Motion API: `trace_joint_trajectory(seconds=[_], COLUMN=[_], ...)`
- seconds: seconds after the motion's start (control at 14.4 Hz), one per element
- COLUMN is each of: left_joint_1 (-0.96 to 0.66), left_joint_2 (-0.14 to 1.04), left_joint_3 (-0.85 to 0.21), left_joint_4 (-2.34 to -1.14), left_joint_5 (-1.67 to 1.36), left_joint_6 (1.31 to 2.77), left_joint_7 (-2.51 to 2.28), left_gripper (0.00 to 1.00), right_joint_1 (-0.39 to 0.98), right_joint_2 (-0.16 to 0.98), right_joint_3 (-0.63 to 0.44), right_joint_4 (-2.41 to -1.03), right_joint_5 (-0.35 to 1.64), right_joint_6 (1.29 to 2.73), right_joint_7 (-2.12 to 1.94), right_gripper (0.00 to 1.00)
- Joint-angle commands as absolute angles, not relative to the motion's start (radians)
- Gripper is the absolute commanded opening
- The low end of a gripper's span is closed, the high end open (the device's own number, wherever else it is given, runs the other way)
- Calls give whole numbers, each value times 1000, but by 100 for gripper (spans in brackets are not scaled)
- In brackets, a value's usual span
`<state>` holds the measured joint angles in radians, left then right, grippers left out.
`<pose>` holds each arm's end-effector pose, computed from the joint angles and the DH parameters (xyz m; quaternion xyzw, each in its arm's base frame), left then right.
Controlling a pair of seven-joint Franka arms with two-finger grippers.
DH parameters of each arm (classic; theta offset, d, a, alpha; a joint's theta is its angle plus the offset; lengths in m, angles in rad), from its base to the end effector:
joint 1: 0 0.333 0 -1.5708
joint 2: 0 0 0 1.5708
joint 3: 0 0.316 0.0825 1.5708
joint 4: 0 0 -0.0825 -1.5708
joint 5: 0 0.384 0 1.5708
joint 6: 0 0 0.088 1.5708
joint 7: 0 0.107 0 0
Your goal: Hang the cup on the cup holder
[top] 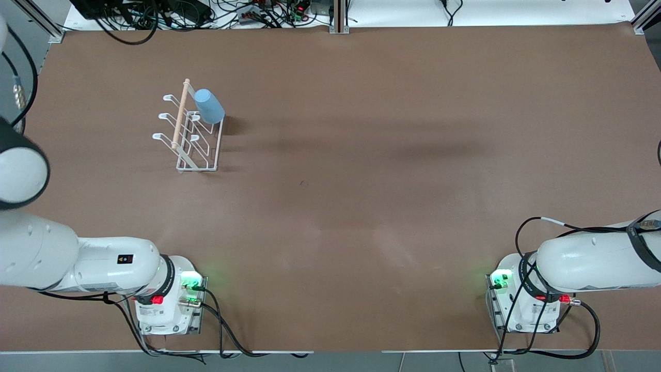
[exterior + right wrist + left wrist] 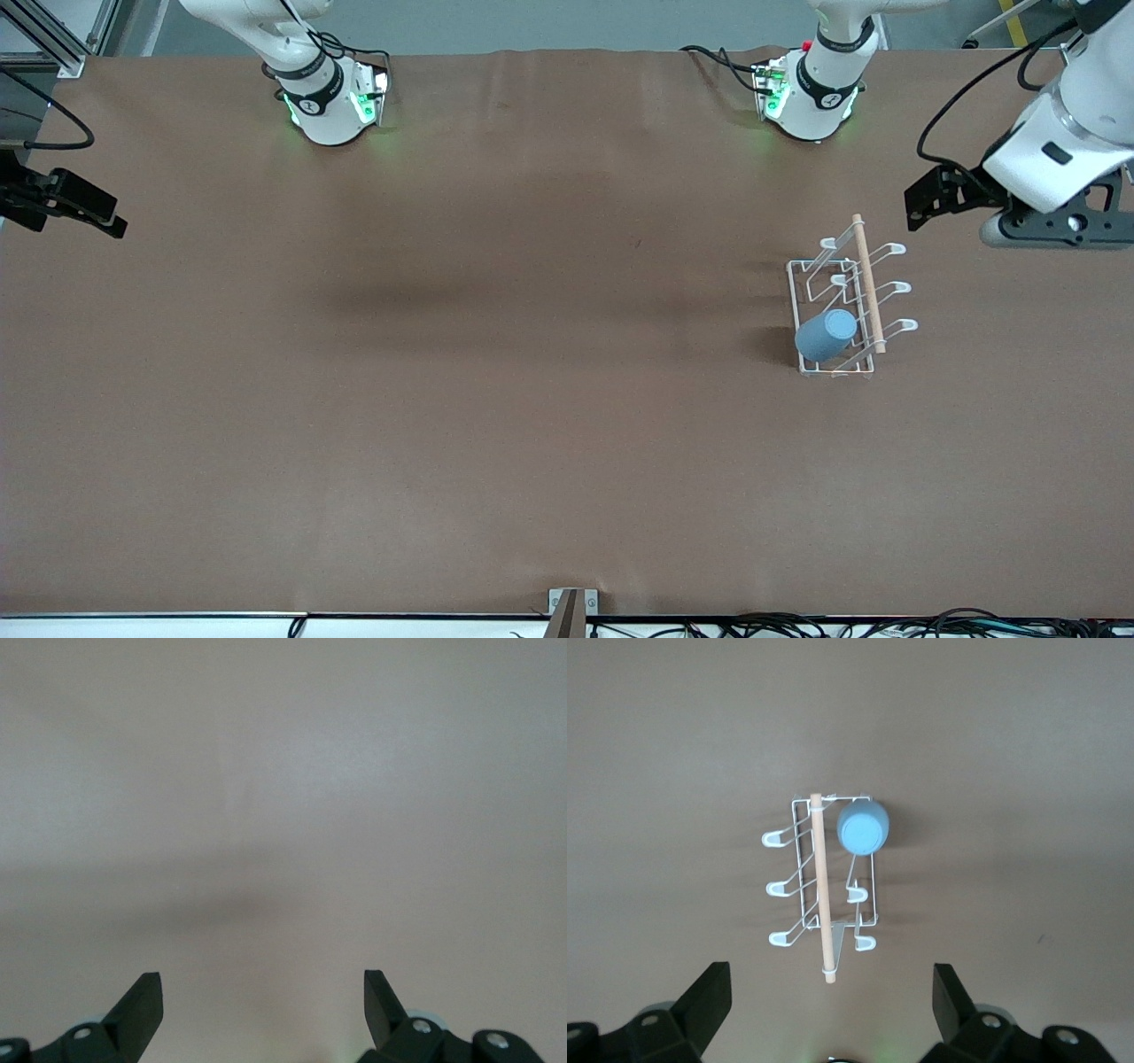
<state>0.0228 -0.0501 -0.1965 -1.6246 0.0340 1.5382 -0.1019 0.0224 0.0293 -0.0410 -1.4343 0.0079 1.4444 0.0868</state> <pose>0.5273 -0.0915 0.6233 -0.9990 0.0354 0.0154 0.0242 0.5505 -0.0089 0.6609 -0.9986 0.0522 0.0097 0.0030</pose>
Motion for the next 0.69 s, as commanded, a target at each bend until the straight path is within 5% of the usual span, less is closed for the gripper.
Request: trace_joint_trajectory(seconds=[0.0,0.62], left_joint_1=[14,23], left_joint_2=[-146,-71], left_joint_3=[-160,-156], left_joint_4=[-1755,-1585], left_joint_5=[20,5], left_joint_6=[1603,1514], left_joint_7=[-83,-29], left_gripper=[100,100], right_joint_1=[20,17], right_joint_2=[25,25], right_joint_3=[-40,-41], right_joint_4=[-1436,-1436], right_joint_5=[15,15], right_joint_6=[1430,1431], right_joint_7=[77,75], right_gripper=[100,100])
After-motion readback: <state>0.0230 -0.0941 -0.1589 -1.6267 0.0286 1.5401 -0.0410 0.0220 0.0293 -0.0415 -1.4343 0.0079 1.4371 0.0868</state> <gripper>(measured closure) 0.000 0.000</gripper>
